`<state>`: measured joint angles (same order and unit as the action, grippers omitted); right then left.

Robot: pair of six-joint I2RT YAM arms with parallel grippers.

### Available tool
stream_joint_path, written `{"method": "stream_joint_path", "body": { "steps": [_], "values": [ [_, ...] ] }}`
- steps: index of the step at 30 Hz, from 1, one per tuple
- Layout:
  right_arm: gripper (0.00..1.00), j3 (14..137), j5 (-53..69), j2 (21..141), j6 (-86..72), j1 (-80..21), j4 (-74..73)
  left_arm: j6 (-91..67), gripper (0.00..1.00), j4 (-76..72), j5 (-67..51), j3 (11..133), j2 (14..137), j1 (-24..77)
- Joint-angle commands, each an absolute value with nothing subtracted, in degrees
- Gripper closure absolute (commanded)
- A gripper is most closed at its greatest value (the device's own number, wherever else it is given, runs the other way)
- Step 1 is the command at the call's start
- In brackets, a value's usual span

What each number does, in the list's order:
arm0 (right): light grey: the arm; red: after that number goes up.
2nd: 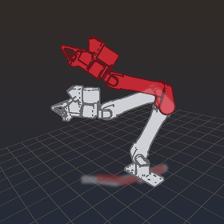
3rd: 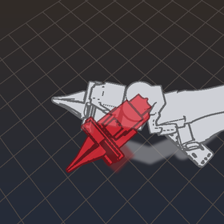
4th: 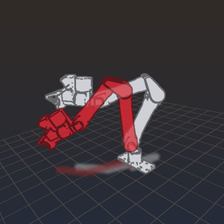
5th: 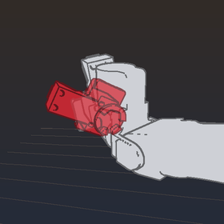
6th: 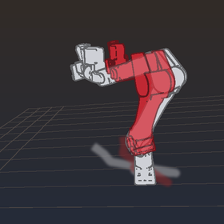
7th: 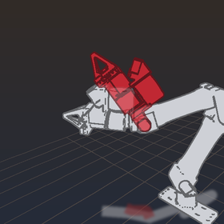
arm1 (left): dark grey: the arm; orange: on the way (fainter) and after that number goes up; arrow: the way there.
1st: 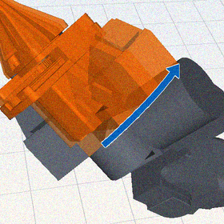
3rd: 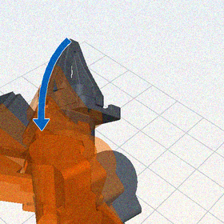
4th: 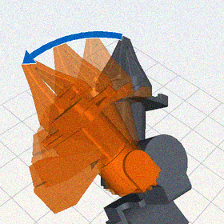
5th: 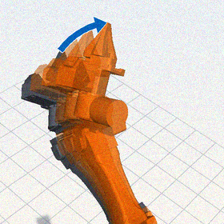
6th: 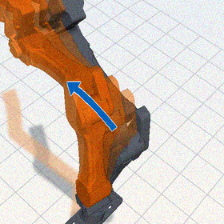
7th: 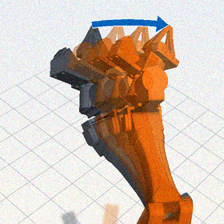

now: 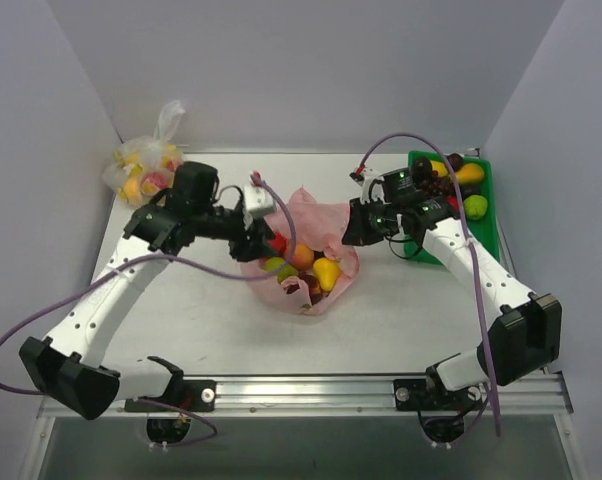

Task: Place the fake fruits into the plastic bag and tie a complex knot

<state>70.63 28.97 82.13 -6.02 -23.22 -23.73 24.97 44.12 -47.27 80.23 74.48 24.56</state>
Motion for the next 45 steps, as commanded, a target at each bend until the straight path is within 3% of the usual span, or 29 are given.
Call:
{"method": "stream_joint_path", "body": {
  "steps": [1,8,21,38,45],
  "values": [
    [1.0,70.0,30.3,79.4,-7.9,-22.7,-24.6,45.8,0.51,54.8,-35.2,74.4,73.1,34.9],
    [1.0,67.9,31.3,78.0,-9.0,-21.0,-24.9,49.2,0.54,46.5,-29.3,68.6,78.5,38.6],
    [1.0,64.6,31.6,75.2,-8.8,-18.3,-24.8,52.4,0.47,35.2,-24.7,64.9,89.1,42.4],
    [1.0,62.6,32.1,73.0,-8.5,-17.1,-24.8,53.4,0.59,27.1,-24.1,62.5,86.0,40.5],
    [1.0,62.7,32.2,73.2,-8.3,-16.6,-25.0,54.9,0.48,27.9,-26.4,63.8,90.1,40.0]
  ]
}}
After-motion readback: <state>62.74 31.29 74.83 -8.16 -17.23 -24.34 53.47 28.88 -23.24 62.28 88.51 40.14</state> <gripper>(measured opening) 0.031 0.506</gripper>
